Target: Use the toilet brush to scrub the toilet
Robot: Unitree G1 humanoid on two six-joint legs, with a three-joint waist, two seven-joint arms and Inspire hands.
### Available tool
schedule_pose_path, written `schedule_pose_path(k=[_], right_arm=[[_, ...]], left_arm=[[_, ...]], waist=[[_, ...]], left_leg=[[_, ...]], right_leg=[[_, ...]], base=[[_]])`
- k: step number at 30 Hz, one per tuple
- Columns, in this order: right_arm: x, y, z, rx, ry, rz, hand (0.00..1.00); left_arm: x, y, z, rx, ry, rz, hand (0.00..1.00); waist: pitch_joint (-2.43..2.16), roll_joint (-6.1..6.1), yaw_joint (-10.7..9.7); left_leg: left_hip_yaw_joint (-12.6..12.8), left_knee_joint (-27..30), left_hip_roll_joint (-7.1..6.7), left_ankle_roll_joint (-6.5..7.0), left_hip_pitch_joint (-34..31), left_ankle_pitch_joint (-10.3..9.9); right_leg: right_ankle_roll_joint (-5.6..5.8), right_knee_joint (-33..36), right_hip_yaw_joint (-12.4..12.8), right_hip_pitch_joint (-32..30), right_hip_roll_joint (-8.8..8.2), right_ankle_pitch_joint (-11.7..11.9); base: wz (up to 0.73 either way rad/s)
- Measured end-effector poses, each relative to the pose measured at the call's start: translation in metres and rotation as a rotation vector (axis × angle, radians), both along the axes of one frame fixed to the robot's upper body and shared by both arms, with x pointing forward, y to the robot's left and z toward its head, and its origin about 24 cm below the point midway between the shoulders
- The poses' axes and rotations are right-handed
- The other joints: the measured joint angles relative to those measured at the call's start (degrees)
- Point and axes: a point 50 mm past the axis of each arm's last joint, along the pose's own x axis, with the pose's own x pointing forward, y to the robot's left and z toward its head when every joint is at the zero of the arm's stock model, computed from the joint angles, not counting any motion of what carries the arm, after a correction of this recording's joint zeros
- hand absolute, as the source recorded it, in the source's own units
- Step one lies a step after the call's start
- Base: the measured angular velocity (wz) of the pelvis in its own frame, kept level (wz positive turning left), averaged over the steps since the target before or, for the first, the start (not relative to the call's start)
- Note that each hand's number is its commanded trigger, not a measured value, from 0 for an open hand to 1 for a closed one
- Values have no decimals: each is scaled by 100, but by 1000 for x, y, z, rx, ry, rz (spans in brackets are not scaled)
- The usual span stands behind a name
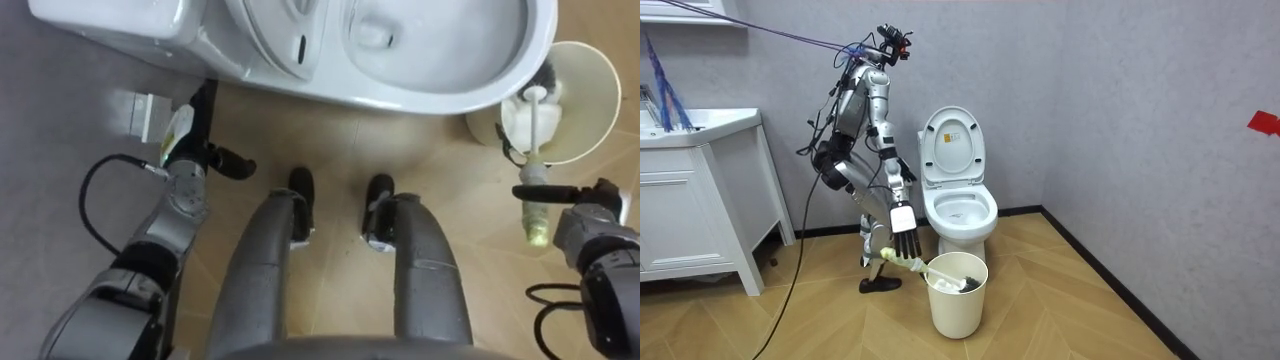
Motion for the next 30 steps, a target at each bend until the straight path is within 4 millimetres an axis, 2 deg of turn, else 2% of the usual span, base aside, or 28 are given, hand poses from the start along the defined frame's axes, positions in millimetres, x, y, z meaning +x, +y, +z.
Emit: schedule_pose_path(k=[7,14,20,21,26,30], right_arm=[[-1,1,-2,28,-8,-13,0],[-1,2,-3,59,-14,12,0],[2,-3,2,57,-17,37,0],[3,-4,3,66,-26,32,0],[4,-7,6,74,-42,16,0],[7,-10,9,67,-53,11,0]], left_arm=[[0,2,2,1,-13,-3,0],[8,7,16,-26,-75,9,0],[20,-2,31,-31,-145,-18,0],[21,-4,33,-31,-153,-25,0],[23,-8,36,-36,-168,-43,0],[22,-10,37,-49,-178,-46,0]], waist=[[7,-23,-29],[3,-16,-49],[-5,47,109],[-6,90,130],[-5,128,250],[-2,170,262]], left_leg=[[64,280,-26,34,-369,-42],[61,512,-62,44,-704,-71],[93,759,-61,64,-1067,-106],[93,823,-48,77,-1122,-124],[155,923,-26,74,-1307,-147],[191,1232,-23,79,-1538,-261]], right_leg=[[6,353,66,-412,-69,-61],[8,615,100,-771,-113,-125],[18,864,172,-1154,-112,-131],[22,912,166,-1194,-110,-154],[-2,1044,202,-1422,-125,-177],[-68,1406,179,-1671,-238,-325]], base=[[0],[2],[-2],[0],[-2],[5]])
